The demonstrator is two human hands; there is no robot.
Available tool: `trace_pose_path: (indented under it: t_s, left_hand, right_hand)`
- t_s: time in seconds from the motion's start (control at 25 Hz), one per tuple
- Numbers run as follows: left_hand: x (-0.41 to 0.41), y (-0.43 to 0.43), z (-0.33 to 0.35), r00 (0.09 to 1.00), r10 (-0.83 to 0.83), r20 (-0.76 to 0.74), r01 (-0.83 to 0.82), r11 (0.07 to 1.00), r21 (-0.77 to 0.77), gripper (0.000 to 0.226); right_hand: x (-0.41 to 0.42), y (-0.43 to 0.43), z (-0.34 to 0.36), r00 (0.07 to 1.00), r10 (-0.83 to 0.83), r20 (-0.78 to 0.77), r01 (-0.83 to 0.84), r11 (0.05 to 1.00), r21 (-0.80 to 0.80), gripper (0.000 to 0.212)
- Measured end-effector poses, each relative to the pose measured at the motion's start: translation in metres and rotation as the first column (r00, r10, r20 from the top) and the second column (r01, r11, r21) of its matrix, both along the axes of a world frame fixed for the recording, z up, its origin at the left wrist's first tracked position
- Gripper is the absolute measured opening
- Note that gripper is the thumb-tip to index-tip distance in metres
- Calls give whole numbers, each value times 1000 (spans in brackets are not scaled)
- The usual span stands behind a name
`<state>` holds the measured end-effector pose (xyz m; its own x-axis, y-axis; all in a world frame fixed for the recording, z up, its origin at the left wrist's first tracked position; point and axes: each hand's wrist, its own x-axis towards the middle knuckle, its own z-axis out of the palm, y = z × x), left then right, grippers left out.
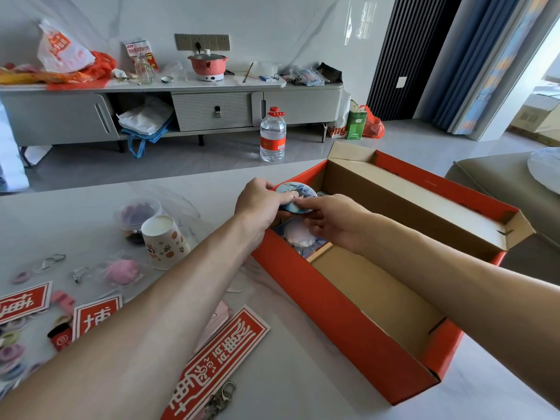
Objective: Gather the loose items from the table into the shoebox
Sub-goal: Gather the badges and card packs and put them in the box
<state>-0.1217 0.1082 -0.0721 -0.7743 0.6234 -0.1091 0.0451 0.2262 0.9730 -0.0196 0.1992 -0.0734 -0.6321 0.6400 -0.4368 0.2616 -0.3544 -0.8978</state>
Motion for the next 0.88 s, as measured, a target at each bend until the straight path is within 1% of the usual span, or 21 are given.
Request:
trace_pose_path:
  t_s: [0.04, 0.12, 0.2, 0.28, 0.44, 0.56, 0.68, 0.8, 0.88]
  left_hand:
    - [1, -1, 0, 1000, 3, 7, -3, 1000, 6, 29]
    - [3, -3, 0, 1000, 16, 13, -16, 1000, 18, 17]
    - [3, -4, -1, 1000, 23, 5, -23, 999, 28, 7]
    - [2, -3, -3, 1000, 22, -16, -21, 1000, 15, 8]
    - [1, -4, -4, 999, 13, -37, -13, 1000, 12, 5]
    - [0, -6, -3, 1000, 13, -27, -12, 1000, 17, 8]
    - [2, -7, -3, 1000, 7, -27, -6, 1000, 16, 10]
    - [1, -9, -3, 999, 4, -32, -4, 1000, 10, 12]
    - [0, -9, -3, 1000, 5, -15, -5, 1000, 15, 11]
  right_hand:
    - [1, 1, 0, 999, -22, -35, 20, 998, -63, 26]
    - [3, 14, -3, 983, -159, -86, 141, 972, -189, 26]
    - [5, 36, -12, 952, -297, -75, 272, 932, -241, 32]
    - [4, 52, -22, 942, -333, -34, 319, 923, -214, 37]
    - [-8, 61, -30, 939, -344, 11, 341, 926, -162, 29]
    - [-17, 64, -32, 927, -372, 55, 375, 911, -171, 29]
    - [-21, 65, -36, 910, -413, 44, 413, 888, -202, 30]
    - [-23, 65, -41, 898, -436, 56, 439, 885, -154, 30]
    - [-22, 65, -43, 898, -436, 54, 439, 883, -163, 35]
